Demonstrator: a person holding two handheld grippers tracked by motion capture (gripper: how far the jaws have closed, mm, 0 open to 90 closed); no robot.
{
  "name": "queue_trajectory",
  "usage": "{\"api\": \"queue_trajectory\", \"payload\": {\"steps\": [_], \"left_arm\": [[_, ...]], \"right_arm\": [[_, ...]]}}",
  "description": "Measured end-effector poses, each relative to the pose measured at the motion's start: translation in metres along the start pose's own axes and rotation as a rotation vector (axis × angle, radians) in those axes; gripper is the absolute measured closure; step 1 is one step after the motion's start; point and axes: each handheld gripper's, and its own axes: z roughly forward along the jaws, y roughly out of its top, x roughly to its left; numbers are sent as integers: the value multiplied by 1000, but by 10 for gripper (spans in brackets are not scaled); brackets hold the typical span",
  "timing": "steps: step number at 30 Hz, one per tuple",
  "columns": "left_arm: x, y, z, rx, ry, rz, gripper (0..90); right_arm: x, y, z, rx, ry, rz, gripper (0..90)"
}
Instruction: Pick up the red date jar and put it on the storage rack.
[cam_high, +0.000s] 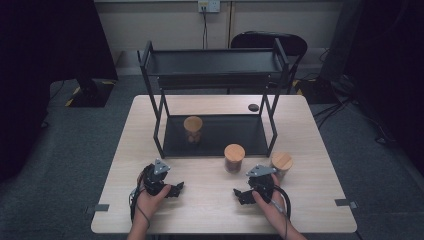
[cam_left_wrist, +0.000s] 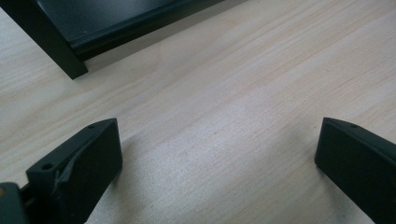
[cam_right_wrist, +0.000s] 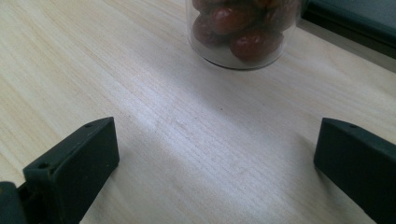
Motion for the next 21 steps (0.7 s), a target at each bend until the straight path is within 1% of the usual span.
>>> {"api": "queue_trajectory", "payload": {"steps": [21], "left_arm": [[0,0,0,0,0,0,3]], "right_arm": [[-1,1,1,2,6,-1,0]]}}
